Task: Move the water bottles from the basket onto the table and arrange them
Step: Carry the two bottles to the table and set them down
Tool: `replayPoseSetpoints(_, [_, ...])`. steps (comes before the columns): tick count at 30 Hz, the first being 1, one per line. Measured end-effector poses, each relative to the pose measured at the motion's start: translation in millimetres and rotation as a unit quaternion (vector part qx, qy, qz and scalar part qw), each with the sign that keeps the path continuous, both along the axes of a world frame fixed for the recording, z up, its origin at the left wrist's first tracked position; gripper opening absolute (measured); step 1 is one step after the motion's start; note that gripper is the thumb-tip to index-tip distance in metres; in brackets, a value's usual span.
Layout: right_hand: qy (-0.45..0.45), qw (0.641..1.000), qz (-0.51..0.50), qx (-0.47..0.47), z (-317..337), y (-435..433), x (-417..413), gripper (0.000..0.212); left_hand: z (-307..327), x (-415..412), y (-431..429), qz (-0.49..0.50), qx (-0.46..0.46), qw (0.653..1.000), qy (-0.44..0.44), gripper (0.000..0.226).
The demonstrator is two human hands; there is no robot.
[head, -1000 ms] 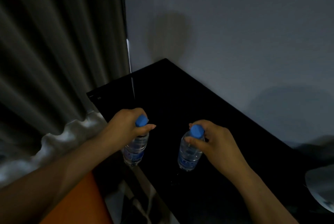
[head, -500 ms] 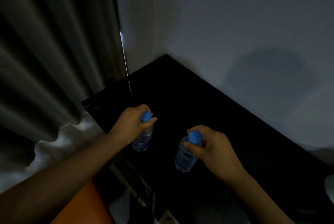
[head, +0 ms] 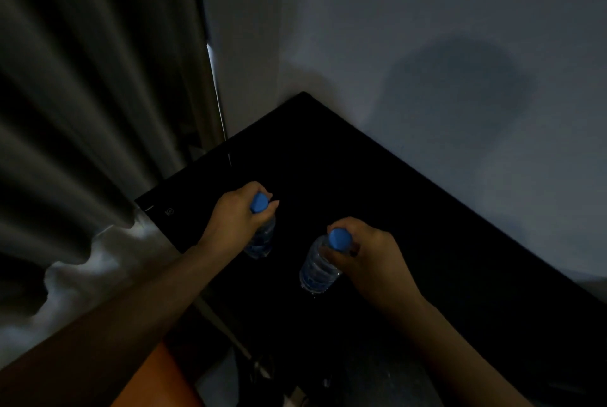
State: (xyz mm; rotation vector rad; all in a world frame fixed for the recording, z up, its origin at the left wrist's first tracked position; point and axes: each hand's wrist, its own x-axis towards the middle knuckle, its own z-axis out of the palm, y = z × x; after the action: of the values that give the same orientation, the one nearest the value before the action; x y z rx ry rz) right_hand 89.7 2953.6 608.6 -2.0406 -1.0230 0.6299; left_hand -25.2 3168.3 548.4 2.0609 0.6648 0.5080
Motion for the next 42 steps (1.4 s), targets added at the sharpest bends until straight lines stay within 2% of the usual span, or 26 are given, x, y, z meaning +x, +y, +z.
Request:
replayPoseSetpoints(17, [-0.01, 1.0, 0.001, 0.02, -29.7, 76.1, 35.3, 0.019, -6.7, -5.0, 7.5, 0.041, -0.009, 0.999, -0.003, 0.016])
replayPoseSetpoints(27, [-0.021, 0.999, 0.012, 0.029, -42.1, 85.5, 37.3, 0.018, 1.6, -4.2, 2.9, 0.046, -0.019, 0.999, 0.004, 0.018])
replayPoseSetpoints(34, [-0.033, 0.999, -0.004, -0.005, -41.6, 88.8, 34.4, 0.021, 2.7, -3.9, 5.1, 0.049, -0.009, 0.998, 0.025, 0.022])
replayPoseSetpoints(37, [-0.047, 0.999, 0.005, -0.026, -37.4, 88.4, 35.3, 0.027, 4.4, -3.3, 4.3, 0.047, 0.0, 0.998, 0.035, 0.022])
replayPoseSetpoints(41, [-0.039, 0.997, 0.007, -0.064, -25.5, 85.0, 35.4, 0.057, 7.5, -3.8, 6.7, 0.024, 0.019, 0.998, 0.057, 0.022])
replayPoseSetpoints(42, [-0.044, 0.996, 0.009, -0.07, -22.0, 83.0, 35.0, 0.059, 8.0, -4.0, 7.9, 0.012, 0.028, 0.998, 0.064, 0.022])
